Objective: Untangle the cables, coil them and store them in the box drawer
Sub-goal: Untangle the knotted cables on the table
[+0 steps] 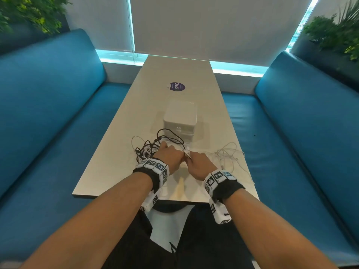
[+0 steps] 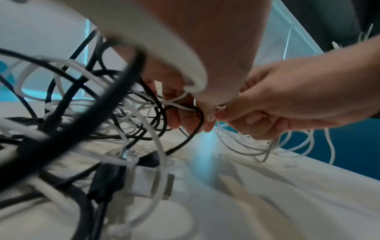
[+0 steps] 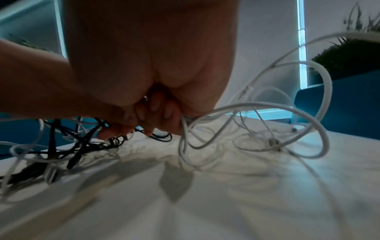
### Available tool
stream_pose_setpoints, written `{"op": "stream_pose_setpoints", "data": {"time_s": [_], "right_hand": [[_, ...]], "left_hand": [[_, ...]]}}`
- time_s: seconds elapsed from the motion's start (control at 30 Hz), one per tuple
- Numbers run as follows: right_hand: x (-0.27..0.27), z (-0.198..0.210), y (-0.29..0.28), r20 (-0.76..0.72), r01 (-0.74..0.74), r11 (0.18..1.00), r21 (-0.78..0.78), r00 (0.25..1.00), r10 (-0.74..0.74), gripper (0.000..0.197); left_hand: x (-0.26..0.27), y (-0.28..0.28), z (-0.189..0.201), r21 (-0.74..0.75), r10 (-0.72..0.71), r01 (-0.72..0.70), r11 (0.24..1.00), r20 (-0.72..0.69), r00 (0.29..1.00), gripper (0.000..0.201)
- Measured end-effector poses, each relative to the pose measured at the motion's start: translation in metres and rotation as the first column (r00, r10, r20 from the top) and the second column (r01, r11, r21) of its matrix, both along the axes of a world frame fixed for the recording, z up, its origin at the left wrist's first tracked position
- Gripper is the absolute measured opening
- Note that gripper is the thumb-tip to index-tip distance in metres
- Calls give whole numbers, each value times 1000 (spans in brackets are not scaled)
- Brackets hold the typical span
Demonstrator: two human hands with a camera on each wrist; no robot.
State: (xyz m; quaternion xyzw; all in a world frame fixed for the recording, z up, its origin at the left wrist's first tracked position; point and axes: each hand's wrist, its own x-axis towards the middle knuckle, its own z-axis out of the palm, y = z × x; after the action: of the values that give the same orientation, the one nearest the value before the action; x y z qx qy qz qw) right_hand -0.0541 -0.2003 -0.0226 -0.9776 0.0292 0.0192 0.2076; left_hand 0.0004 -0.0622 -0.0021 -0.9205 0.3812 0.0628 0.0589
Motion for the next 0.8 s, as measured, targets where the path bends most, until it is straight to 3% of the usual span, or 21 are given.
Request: {"op": "stream_pose_setpoints", "data": {"time_s": [0.1, 0.23, 0.4, 0.5, 0.67, 0.8], "right_hand": [[1, -5, -4, -55, 26, 999, 22, 998, -25, 25], [2, -2, -26, -58, 93, 988, -125, 993, -101, 20], [-2, 0, -63, -69, 250, 913, -323, 956, -286, 22], [-4, 0, -63, -74, 301, 916, -264, 941, -330, 24], [5, 1, -34, 39, 145, 983, -109, 989, -142, 25], [13, -11, -5, 6, -15, 998, -63, 1000, 16, 28]], "left_hand": [[1, 5, 3, -29, 19, -19, 999, -19, 1000, 26], [3, 10, -2, 48, 26, -25, 999, -32, 999, 25], [9, 11, -9, 74, 27, -27, 997, 3, 1000, 29], [9, 9, -9, 69, 22, -22, 997, 5, 1000, 30], [3, 1, -3, 72, 70, -68, 995, -25, 997, 25], [1, -3, -1, 69, 47, -46, 997, -13, 999, 22]]}}
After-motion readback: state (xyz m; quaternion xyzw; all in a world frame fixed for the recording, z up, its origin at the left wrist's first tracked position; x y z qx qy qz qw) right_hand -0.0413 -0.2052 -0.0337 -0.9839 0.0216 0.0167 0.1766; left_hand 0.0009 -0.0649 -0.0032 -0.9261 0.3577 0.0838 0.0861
